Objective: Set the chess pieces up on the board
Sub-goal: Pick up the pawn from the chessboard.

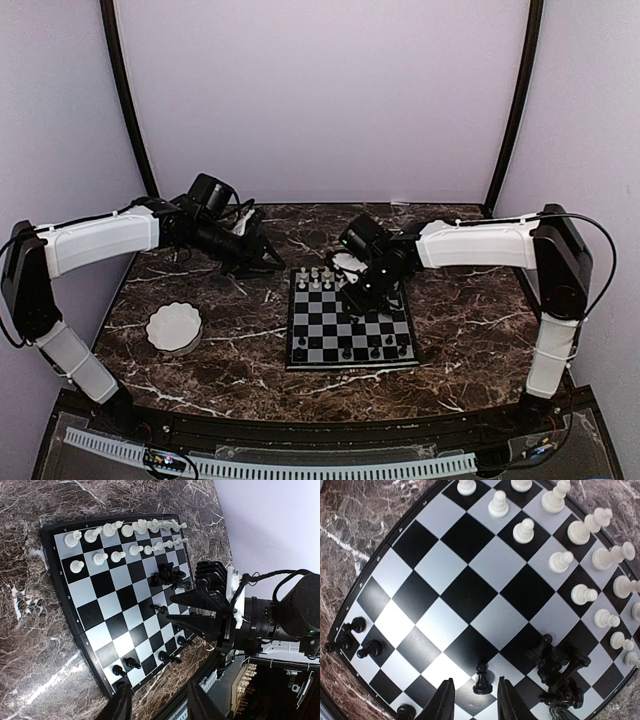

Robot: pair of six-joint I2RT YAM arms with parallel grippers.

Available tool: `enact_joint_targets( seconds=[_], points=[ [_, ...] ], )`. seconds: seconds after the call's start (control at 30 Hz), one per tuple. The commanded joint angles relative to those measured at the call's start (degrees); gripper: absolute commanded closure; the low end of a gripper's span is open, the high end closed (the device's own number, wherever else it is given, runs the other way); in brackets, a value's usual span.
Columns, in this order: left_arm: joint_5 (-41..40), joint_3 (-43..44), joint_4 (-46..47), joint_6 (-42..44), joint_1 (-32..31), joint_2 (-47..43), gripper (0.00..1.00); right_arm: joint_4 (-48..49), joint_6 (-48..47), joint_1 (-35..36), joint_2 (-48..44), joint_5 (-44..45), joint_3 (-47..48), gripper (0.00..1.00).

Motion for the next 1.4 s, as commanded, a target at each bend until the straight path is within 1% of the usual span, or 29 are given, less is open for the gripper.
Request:
enact_joint_targets(
  seconds=[0.0, 0.23, 0.5, 0.73, 1.03, 1.17, 1.23, 1.3, 1.37],
  points=[
    [0.68, 1.97, 1.20, 0.40, 0.28, 1.03, 0.60, -2.74, -0.93, 0.57, 0.56, -0.83, -0.20, 0.68],
    [1.19, 2.30, 1.59, 0.25, 0.29, 1.83, 0.60, -4.52, -0.97, 0.59, 3.61, -0.29, 2.27, 0.69],
    [1.54, 2.09, 2.03, 0.03, 0.28, 2.18, 0.60, -4.74, -1.28, 0.59, 4.31, -0.81, 1.90, 0.69],
    [1.87, 2.21, 2.32, -0.16, 0.28, 2.70, 0.60, -5.15, -1.31, 0.59, 4.93, -1.24, 1.75, 0.74],
    [2.20, 2.27, 2.56, -0.59, 0.33, 2.83, 0.60, -4.78, -1.59, 0.59, 6.90, -1.20, 2.56, 0.78],
    [2.40, 2.18, 2.67, -0.62, 0.33, 2.96, 0.60, -5.17, -1.46, 0.71, 7.95, -0.69, 3.38, 0.84],
    [2.49, 2.11, 2.58, -0.41, 0.29, 3.06, 0.60, -5.35, -1.33, 0.74, 7.74, -0.40, 3.31, 0.88],
    [2.71, 2.09, 2.61, -0.24, 0.28, 3.11, 0.61, -5.52, -1.20, 0.81, 6.31, -0.09, 3.11, 0.92],
    [3.13, 2.05, 2.91, -0.33, 0.28, 3.15, 0.61, -5.00, -0.88, 0.93, 3.58, 0.07, 2.56, 0.93]
  ],
)
